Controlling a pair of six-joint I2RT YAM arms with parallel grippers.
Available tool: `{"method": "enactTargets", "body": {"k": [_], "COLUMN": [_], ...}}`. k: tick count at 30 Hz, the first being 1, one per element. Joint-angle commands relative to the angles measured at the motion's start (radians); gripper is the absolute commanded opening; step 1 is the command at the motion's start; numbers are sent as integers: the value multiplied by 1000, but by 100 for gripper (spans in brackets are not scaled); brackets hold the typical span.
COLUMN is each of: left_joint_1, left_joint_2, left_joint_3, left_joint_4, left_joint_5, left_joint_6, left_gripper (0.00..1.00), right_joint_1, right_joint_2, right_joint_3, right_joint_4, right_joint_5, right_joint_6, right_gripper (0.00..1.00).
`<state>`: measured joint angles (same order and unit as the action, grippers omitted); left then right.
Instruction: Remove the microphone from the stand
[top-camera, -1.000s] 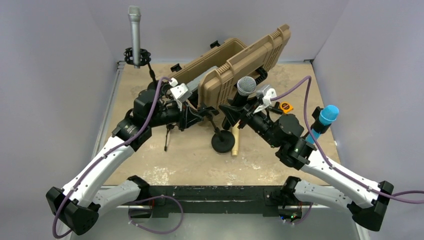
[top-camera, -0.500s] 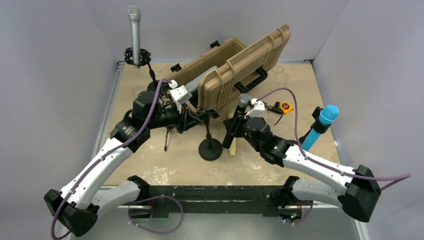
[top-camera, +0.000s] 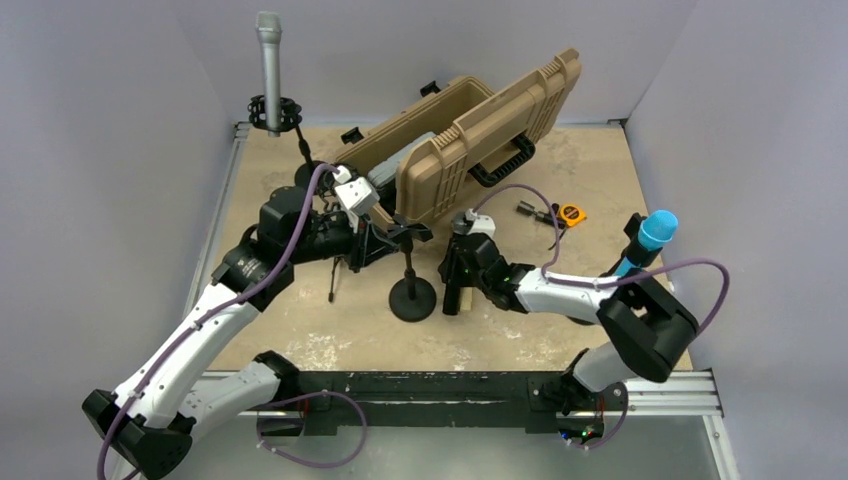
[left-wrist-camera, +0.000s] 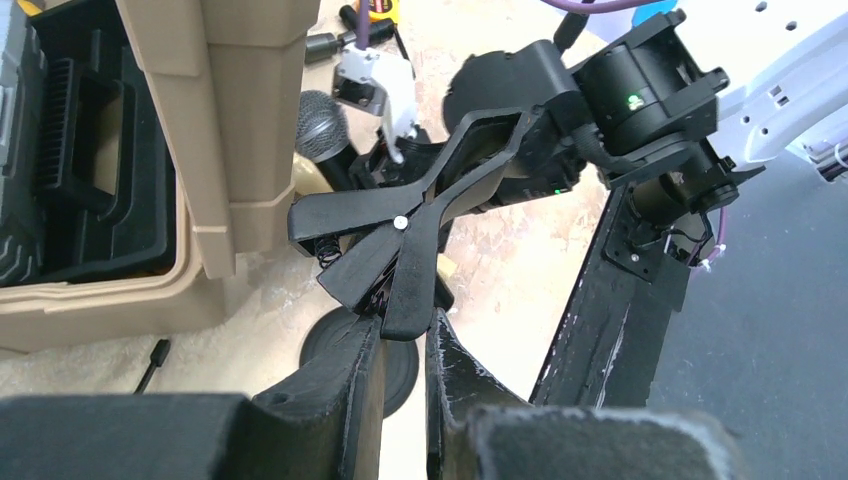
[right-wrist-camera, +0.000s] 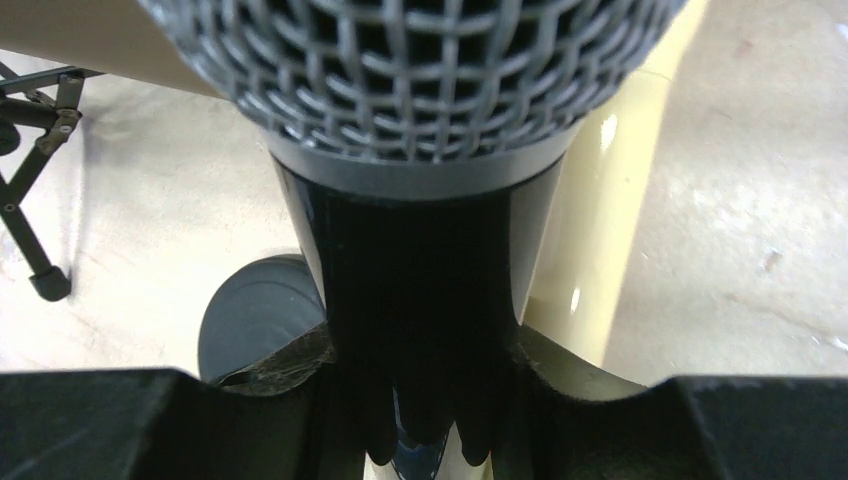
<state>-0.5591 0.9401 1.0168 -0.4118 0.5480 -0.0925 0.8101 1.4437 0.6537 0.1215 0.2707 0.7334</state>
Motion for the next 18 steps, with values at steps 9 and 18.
{"method": "enactTargets", "body": {"k": [9, 18], "left_joint_1": [-5, -4], "left_joint_2": [-60, -71], "left_joint_3": [-5, -7], "left_joint_4": [11, -19], "left_joint_5": [-12, -12], "left_joint_6": [47, 24], "left_gripper": [0, 40], "right_joint_1": [-3, -4], "right_joint_2": [128, 60], "right_joint_3": [98, 69], "right_joint_4": [144, 160], "right_joint_5": [-9, -46], "right_joint_6": [-72, -86], "right_gripper": [20, 55]}}
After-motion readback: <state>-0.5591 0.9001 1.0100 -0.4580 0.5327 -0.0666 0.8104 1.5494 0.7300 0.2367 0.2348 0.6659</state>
